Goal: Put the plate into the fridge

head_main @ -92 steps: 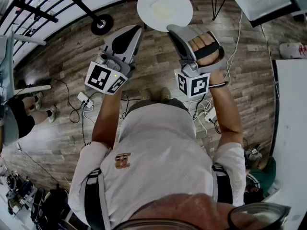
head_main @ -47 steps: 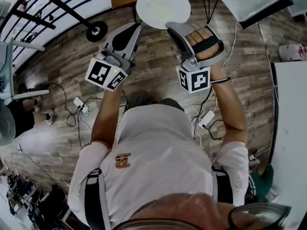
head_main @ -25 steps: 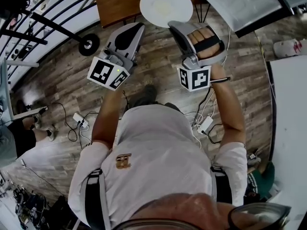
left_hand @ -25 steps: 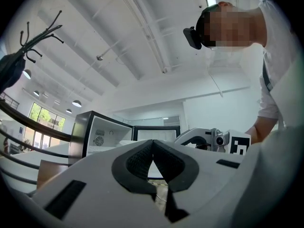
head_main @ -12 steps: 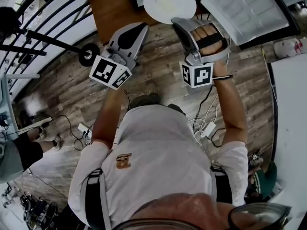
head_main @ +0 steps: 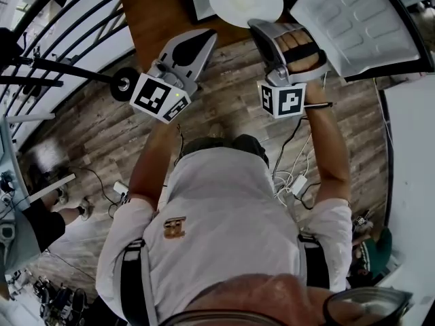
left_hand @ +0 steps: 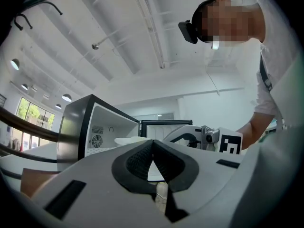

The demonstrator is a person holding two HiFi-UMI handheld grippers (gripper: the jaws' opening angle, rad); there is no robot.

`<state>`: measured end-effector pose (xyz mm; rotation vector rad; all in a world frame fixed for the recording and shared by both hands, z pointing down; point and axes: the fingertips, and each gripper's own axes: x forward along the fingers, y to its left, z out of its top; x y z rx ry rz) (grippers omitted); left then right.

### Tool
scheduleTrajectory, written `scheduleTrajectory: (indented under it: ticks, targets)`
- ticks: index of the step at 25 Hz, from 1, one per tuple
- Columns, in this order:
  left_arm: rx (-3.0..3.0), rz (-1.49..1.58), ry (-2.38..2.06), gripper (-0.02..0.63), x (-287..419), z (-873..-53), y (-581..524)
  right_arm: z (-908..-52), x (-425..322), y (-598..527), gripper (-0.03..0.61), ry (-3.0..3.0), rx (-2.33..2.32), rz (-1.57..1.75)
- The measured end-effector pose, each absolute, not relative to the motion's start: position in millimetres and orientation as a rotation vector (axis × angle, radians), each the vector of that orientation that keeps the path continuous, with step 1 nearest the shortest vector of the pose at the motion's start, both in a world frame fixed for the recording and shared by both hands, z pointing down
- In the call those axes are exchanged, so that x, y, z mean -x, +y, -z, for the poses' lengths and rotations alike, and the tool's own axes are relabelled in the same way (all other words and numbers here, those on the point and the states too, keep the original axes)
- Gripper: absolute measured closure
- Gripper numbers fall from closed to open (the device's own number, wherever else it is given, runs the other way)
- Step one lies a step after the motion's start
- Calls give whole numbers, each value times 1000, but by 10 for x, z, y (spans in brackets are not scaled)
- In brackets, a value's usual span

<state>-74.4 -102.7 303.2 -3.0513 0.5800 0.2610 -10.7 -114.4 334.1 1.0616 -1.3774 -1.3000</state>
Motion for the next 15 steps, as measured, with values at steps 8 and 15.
scheduleTrajectory:
  ticks: [8,15]
  targets:
    - [3065,-253,587,595,636,-3090,-1314,-3434,-12,-1470,540,-1381,-1043,1272]
    - [3058,-230,635,595,435,-3159,-1581,-3470,-240,-1787,540,-1395,-1032,1285]
